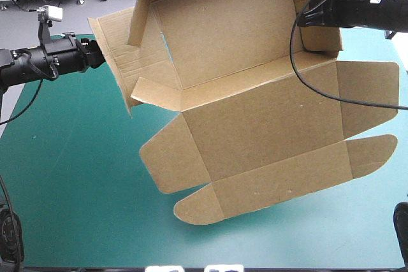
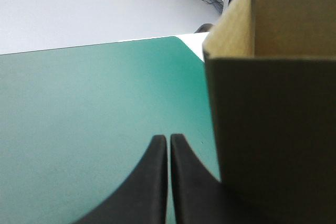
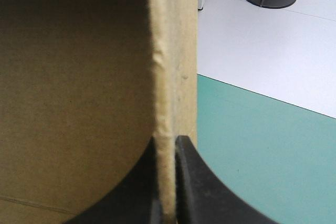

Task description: Fold the box

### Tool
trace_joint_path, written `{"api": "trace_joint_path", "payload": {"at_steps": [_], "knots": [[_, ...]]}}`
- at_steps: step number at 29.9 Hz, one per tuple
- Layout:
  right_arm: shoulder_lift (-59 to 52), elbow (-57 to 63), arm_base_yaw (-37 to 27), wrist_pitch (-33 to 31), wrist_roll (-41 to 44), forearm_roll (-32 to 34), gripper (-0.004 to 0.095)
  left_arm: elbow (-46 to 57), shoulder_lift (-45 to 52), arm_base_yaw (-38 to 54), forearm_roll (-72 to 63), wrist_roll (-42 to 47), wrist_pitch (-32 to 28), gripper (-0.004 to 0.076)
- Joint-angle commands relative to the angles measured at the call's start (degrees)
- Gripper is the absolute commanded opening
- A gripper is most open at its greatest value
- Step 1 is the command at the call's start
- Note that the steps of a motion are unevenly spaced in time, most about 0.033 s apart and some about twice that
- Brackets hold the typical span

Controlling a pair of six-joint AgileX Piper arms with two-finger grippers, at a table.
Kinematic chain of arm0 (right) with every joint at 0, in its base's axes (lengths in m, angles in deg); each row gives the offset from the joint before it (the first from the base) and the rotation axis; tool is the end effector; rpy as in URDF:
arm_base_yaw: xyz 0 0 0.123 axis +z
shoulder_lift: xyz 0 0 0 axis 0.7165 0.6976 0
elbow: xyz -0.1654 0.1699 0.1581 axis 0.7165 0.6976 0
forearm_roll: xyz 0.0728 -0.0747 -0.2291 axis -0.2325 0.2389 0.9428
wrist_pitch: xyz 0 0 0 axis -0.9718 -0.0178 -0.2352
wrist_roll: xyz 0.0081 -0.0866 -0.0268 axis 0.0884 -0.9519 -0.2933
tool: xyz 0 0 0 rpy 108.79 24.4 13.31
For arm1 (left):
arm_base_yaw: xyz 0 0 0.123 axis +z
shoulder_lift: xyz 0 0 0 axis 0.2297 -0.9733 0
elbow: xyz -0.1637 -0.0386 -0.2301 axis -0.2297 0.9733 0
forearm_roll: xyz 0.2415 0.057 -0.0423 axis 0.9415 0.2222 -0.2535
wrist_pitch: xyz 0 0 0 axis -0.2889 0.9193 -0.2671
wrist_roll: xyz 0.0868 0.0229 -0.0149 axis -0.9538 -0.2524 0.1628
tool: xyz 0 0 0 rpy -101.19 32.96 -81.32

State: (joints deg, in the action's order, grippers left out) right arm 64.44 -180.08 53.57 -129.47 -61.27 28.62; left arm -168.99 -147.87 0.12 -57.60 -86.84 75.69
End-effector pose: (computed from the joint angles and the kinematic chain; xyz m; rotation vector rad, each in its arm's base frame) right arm 0.2752 0.0621 0.5607 -0.4051 1.9657 0.2925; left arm 0.3109 -0.0104 0.4368 0.3748 1.8962 -1.0538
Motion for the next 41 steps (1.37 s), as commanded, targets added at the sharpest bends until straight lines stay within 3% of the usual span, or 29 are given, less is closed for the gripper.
{"api": "trace_joint_path", "payload": {"at_steps": [1,5,12,15,41], "knots": [[-1.3,-1.2,-0.2,3.4,0.8,-2.8,-0.0019,-1.8,2.1,0.1,-5.3,-1.9,3.2,0.0008],[-0.6,-1.2,-0.2,3.4,0.8,-3.1,-0.0019,-1.8,2.1,-0.6,-5.2,-3.3,3.3,0.0060],[0.6,-1.1,-0.2,4.0,0.8,-2.8,-0.0019,-1.8,2.1,-3.2,-4.5,-3.3,3.3,0.0281],[1.0,-1.1,-0.2,4.7,0.8,-2.5,-0.0019,-1.8,2.1,-4.1,-5.1,-3.2,3.3,0.0323],[6.5,-1.1,-0.2,9.4,0.9,-4.2,-0.0019,-1.8,2.1,-4.7,-7.2,-1.5,3.3,0.0325]]}}
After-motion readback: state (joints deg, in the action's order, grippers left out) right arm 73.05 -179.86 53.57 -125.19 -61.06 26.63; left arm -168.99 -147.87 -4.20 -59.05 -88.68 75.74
